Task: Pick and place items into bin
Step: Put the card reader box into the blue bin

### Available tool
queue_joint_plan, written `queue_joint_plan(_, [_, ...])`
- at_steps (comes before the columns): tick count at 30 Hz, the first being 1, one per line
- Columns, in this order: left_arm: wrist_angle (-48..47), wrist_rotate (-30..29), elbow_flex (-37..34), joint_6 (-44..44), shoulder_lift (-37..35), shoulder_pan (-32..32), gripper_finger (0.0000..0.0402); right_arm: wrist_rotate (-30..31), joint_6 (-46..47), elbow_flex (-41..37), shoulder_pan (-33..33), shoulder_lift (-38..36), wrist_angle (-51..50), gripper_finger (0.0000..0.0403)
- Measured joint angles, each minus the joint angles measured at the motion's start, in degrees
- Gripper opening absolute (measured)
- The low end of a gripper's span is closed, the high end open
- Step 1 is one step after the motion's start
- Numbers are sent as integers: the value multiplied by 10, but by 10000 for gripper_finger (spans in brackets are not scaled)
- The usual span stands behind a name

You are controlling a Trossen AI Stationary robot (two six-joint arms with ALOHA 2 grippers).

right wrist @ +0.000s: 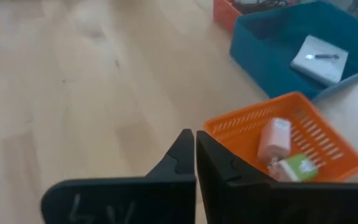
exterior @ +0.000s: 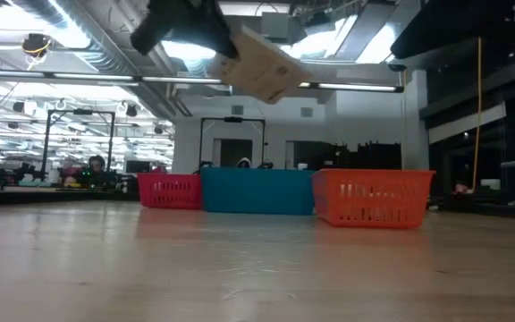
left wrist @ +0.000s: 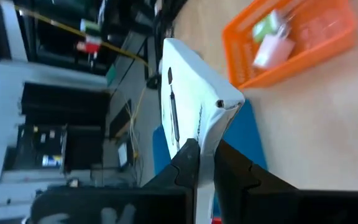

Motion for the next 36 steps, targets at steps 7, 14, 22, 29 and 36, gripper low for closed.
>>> queue_joint_plan(7, [-15,54,0,0,4,77,23,0,-44,0,-23,0,-2,0])
queue_joint_plan(14, [-16,116,0,40,4,146,23,0,-57,0,-31,0,-7,0])
queue_joint_plan(22, [-7,217,0,64,4,215,23,0,-57,0,-31,0,-11,0])
queue_joint_plan(29, [73,282,-46,111,5,263,23,0,-55,0,-31,0,-19,0])
queue_joint_plan(36, [157,325,-100,157,5,283,23,-1,-55,0,-31,0,-25,0])
